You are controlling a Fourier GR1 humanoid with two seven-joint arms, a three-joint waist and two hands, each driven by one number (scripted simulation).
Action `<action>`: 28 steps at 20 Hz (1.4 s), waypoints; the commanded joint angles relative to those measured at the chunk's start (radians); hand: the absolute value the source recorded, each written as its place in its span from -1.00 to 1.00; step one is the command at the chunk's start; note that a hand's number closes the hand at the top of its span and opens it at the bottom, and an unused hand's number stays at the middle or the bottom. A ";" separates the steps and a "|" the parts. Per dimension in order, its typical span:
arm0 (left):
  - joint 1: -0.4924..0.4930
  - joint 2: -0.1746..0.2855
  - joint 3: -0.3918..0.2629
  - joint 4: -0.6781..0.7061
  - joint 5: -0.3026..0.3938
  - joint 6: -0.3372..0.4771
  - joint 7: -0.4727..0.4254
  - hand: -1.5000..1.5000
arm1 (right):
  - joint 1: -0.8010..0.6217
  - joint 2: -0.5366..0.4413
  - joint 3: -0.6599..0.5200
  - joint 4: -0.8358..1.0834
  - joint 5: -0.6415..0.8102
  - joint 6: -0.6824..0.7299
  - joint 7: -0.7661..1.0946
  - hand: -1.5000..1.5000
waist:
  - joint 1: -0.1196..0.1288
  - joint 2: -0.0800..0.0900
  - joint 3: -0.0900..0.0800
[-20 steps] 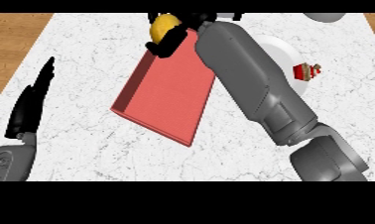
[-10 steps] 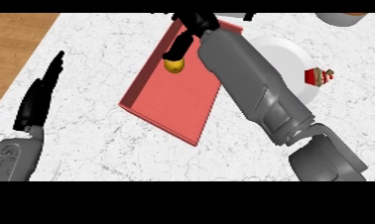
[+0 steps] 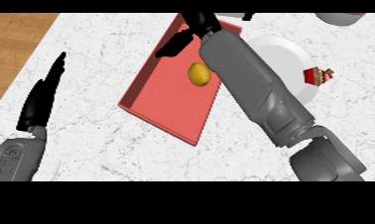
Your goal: Pick the lemon from the plate and place it in the cardboard box
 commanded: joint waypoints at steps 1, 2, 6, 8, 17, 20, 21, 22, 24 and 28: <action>-0.030 0.006 0.019 0.014 -0.001 0.010 0.024 0.00 | -0.001 0.000 -0.066 -0.004 -0.091 -0.051 -0.070 -1.00 | -0.027 -0.002 0.001; 0.005 0.007 0.018 0.004 0.013 -0.009 0.008 0.00 | 0.023 0.000 -0.077 0.004 -0.109 -0.067 -0.103 -1.00 | -0.018 -0.002 0.001; 0.039 0.008 0.029 -0.004 0.003 0.011 0.001 0.00 | -0.037 -0.008 -0.164 0.062 -0.152 -0.001 -0.131 -1.00 | -0.058 -0.008 0.001; 0.020 -0.008 0.032 0.007 -0.004 0.034 0.017 0.00 | -0.033 -0.037 -0.199 0.065 -0.179 0.041 -0.183 -1.00 | -0.070 -0.008 0.001; 0.052 0.020 0.059 -0.022 0.014 0.003 0.016 0.00 | 0.028 -0.262 -0.257 0.162 -0.194 0.220 -0.264 -1.00 | -0.085 -0.009 0.001; 0.094 -0.004 0.038 -0.046 0.001 0.015 -0.015 0.00 | 0.043 -0.337 -0.250 0.193 -0.174 0.263 -0.287 -1.00 | -0.069 -0.006 0.002; 0.062 0.014 0.045 -0.018 -0.001 0.004 0.006 0.00 | 0.050 -0.404 -0.257 0.186 -0.183 0.354 -0.303 -1.00 | -0.081 -0.004 0.002; 0.065 0.016 0.044 -0.050 0.001 0.002 0.025 0.00 | 0.067 -0.409 -0.250 0.197 -0.169 0.326 -0.333 -1.00 | -0.068 -0.002 0.003; 0.104 0.018 0.053 -0.045 0.010 -0.006 -0.012 0.00 | 0.042 -0.441 -0.260 0.202 -0.173 0.370 -0.317 -1.00 | -0.067 -0.007 0.002; 0.080 -0.006 0.047 -0.041 0.007 0.010 -0.018 0.00 | 0.097 -0.498 -0.217 0.221 -0.121 0.459 -0.388 -1.00 | -0.062 0.001 0.003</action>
